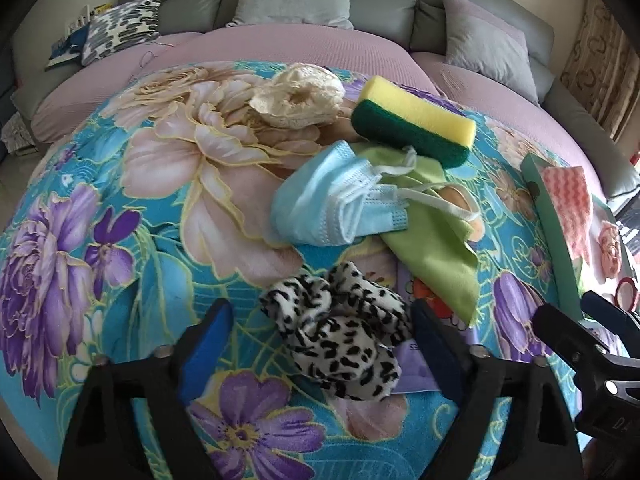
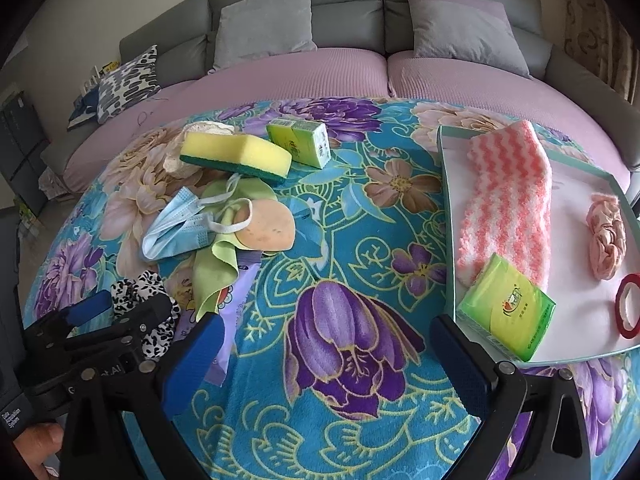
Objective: Organize soft objects
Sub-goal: 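Grasp the leopard-print scrunchie with the left gripper while the right grasps the purple baby-wipes pack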
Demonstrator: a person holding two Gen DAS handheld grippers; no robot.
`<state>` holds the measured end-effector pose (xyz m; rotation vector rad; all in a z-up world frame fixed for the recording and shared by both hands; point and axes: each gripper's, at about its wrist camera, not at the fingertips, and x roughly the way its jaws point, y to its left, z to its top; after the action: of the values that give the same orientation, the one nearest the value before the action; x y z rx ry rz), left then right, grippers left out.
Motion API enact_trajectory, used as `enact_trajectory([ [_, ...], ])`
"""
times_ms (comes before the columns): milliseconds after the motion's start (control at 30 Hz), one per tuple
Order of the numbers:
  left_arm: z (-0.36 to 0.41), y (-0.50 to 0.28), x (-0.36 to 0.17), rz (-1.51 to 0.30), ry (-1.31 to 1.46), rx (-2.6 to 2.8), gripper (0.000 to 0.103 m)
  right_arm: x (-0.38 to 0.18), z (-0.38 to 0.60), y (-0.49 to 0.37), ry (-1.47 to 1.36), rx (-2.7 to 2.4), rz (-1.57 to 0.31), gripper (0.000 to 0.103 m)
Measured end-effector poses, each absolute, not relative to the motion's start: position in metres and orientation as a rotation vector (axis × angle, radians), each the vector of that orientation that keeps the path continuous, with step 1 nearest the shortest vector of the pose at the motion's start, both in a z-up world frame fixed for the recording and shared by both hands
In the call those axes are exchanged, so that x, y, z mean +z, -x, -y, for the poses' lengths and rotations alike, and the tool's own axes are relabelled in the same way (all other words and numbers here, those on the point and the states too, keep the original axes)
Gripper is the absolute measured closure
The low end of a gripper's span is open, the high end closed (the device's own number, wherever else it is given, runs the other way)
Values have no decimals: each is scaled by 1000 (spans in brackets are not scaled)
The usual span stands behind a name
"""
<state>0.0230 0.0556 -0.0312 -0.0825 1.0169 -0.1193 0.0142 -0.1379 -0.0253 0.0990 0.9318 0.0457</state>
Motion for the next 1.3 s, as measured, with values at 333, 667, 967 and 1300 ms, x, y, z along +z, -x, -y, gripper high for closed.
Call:
enact_trajectory([
  [333,-45,-26,-41,-1058,54,-155,31,-30,133,-18,-85,51,-946,0],
  [667,-45,-27,-41,-1058,51,-163,42,-34,128,-20,-66,50,-962,0],
  [967,-52,-28,-38,-1054,107,-171,61,-37,124,-22,-53,52,-971,0],
  [1300,-54,-28,-37,-1053,124,-174,64,-43,117,-23,-32,58,-977,0],
])
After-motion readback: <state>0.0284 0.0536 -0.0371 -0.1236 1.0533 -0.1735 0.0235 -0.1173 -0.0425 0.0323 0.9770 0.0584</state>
